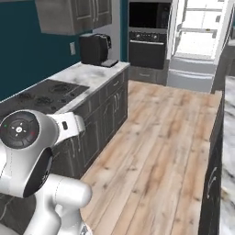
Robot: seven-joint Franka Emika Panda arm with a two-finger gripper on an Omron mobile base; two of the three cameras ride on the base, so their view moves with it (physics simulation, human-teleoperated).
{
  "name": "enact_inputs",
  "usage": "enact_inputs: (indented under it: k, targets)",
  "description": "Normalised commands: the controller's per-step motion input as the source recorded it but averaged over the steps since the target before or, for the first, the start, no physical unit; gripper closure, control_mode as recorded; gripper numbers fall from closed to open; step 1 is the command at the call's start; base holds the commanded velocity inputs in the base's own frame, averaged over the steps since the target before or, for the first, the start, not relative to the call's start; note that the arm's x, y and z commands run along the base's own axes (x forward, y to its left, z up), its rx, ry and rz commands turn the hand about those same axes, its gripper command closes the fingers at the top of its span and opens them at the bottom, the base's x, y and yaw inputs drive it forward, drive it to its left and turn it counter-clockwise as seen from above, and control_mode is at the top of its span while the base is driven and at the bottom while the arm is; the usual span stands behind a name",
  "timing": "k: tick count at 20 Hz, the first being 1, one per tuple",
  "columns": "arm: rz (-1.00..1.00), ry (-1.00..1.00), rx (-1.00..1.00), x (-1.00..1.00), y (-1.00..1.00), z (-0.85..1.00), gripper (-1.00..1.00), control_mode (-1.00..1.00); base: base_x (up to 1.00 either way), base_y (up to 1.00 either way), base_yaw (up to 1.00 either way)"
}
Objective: Take the cakes from the fridge and place them on the empty tray on the dining counter.
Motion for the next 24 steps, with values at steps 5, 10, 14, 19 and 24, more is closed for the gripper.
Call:
enact_inputs:
  k: [5, 10, 14, 19, 24]
  targets:
    - [0.0, 0.0, 0.0, 0.0, 0.0, 0.0, -1.0, 1.0, 1.0, 0.0, -0.15]
    - [0.0, 0.0, 0.0, 0.0, 0.0, 0.0, -1.0, 1.0, 1.0, -0.04, -0.2]
    - [0.0, 0.0, 0.0, 0.0, 0.0, 0.0, -1.0, 1.0, 1.0, -0.02, -0.18]
    - [0.0, 0.0, 0.0, 0.0, 0.0, 0.0, -1.0, 1.0, 1.0, 0.0, -0.15]
    - [0.0, 0.0, 0.0, 0.0, 0.0, 0.0, -1.0, 1.0, 1.0, 0.0, -0.13]
